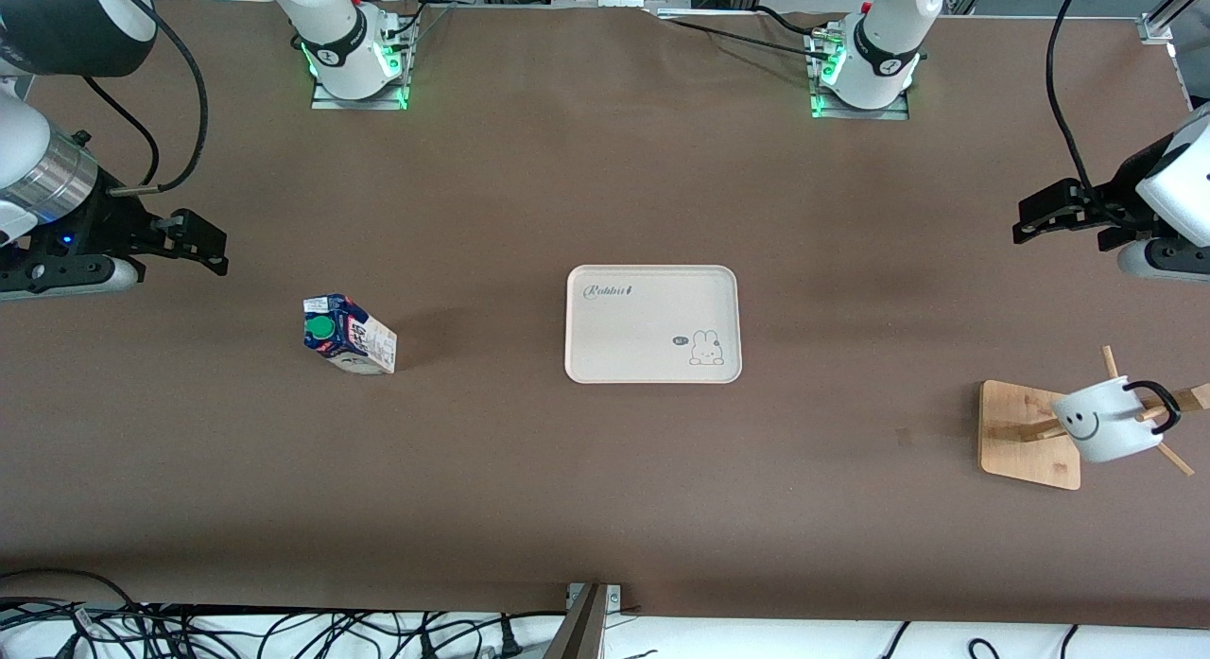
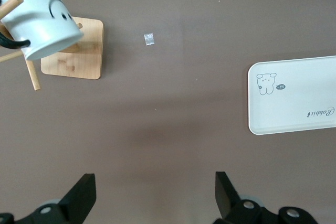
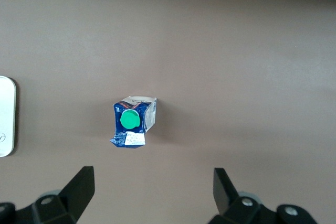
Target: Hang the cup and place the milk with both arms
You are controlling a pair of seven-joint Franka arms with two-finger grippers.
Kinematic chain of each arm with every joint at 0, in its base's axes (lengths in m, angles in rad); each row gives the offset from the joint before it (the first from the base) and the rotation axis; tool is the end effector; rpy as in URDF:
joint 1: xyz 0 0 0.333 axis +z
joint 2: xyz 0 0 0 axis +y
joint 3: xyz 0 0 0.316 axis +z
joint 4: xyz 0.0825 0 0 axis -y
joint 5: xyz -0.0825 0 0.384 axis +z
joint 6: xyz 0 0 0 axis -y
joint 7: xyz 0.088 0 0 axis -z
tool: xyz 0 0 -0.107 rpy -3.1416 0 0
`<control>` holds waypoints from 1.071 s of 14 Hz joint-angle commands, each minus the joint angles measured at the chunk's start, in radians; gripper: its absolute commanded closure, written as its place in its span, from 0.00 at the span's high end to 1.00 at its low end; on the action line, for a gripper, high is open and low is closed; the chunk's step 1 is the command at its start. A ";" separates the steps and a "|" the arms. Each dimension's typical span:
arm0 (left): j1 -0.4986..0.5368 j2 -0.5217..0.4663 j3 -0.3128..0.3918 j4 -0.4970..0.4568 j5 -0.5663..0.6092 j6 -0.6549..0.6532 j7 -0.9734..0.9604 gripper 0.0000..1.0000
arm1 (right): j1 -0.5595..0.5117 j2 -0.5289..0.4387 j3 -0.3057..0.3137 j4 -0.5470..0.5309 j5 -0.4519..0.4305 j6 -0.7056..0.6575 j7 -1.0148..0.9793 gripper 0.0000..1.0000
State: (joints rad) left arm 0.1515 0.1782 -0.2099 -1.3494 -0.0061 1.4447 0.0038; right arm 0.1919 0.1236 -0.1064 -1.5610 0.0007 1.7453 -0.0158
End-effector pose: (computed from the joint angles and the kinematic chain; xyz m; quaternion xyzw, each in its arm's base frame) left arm 0.5947 -0.0231 0.6166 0.9985 -0.0304 -0.0401 0.0205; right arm 0.6033 0.0554 0.5737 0.9982 0.0512 0.0309 0.0051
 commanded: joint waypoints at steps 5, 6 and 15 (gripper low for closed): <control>-0.211 -0.112 0.176 -0.086 0.012 0.002 -0.002 1.00 | 0.004 0.008 -0.001 0.024 -0.005 -0.020 -0.010 1.00; -0.223 -0.118 0.196 -0.086 -0.009 0.002 -0.002 1.00 | 0.004 0.008 -0.001 0.024 -0.005 -0.020 -0.010 1.00; -0.222 -0.143 0.330 -0.136 -0.092 0.002 0.008 1.00 | 0.004 0.008 -0.001 0.024 -0.005 -0.020 -0.010 1.00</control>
State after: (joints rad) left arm -0.0611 0.0678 0.1194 -1.4530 -0.0954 1.4415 0.0081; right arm 0.1931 0.1237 -0.1062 -1.5610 0.0007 1.7450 -0.0158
